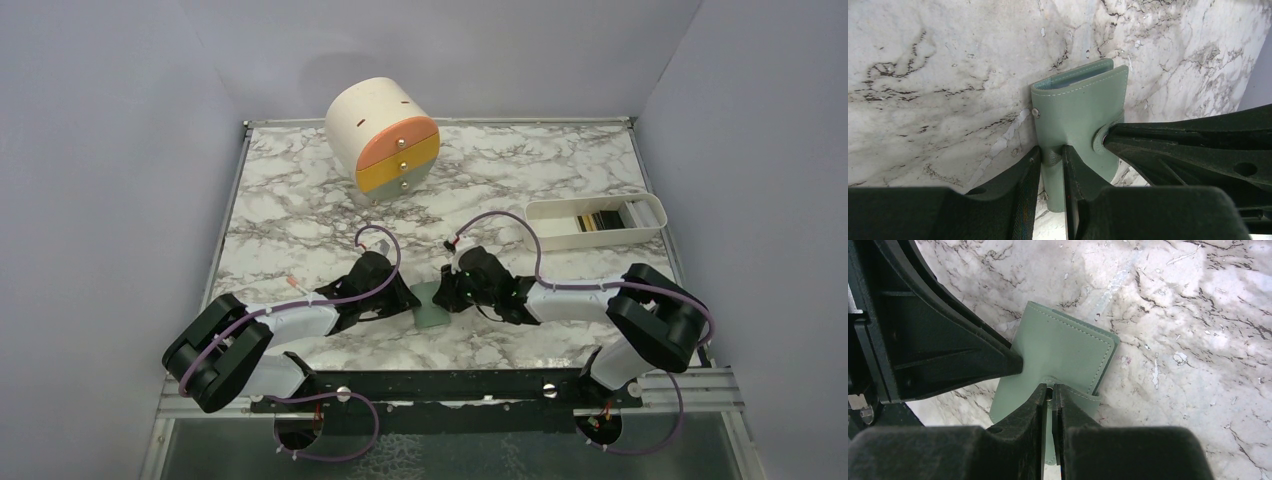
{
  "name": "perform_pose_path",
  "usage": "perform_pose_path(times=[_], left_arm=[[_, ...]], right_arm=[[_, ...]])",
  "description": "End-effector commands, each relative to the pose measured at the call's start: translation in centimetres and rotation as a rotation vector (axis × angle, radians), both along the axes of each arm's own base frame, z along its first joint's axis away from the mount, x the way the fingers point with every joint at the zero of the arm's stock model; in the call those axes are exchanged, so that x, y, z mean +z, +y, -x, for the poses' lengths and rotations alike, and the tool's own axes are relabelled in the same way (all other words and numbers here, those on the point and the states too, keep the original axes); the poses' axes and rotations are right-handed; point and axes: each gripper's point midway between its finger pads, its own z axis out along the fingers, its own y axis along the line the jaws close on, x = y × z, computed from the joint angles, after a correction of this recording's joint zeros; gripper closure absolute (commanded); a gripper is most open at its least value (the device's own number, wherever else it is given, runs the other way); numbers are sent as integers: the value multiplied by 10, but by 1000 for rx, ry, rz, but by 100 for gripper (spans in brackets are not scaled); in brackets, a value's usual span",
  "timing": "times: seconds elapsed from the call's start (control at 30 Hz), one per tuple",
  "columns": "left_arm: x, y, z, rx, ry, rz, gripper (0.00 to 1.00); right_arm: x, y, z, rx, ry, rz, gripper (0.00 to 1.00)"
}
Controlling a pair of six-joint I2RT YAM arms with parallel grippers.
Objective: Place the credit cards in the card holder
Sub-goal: Close the card holder at the center of the board, then reset both arms
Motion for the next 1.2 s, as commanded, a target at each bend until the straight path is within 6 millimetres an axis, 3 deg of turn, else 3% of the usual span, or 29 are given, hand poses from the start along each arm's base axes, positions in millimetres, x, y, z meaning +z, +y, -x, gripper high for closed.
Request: perform_pose_path(times=[0.0,0.23,0.37,0.53,0.67,0.7,0.73,0.77,0.97,1.03,1.17], left_arm=[[-7,0,10,-21,43,-9,75],[-4,-1,9,-22,41,-1,76],[3,-1,6,-19,24,-7,72],[28,7,-10,-8,-52,-86,53],[70,15,-22,-3,-147,-133,37],[87,16,-25,-2,-180,-130,25],[99,20,-26,1,-204,-139,5],[113,23,-28,7,-232,-143,1],[200,39,-29,9,-409,-135,1],[224,41,-28,-14,-469,-135,1],[260,50,-21,-32,-570,-115,1]], right_arm=[[-58,-47,41,32,133,265,91],[-69,-60,48,15,138,319,92],[-56,-54,40,0,102,288,92],[15,-20,16,-15,-18,128,80],[78,-16,-2,-70,-123,49,69],[94,-18,-4,-85,-149,31,53],[109,-21,-6,-99,-175,12,41],[126,-24,-8,-111,-201,-10,33],[209,-52,-11,-204,-319,-97,22],[227,-61,-10,-232,-336,-110,13],[253,-78,-7,-293,-350,-155,10]])
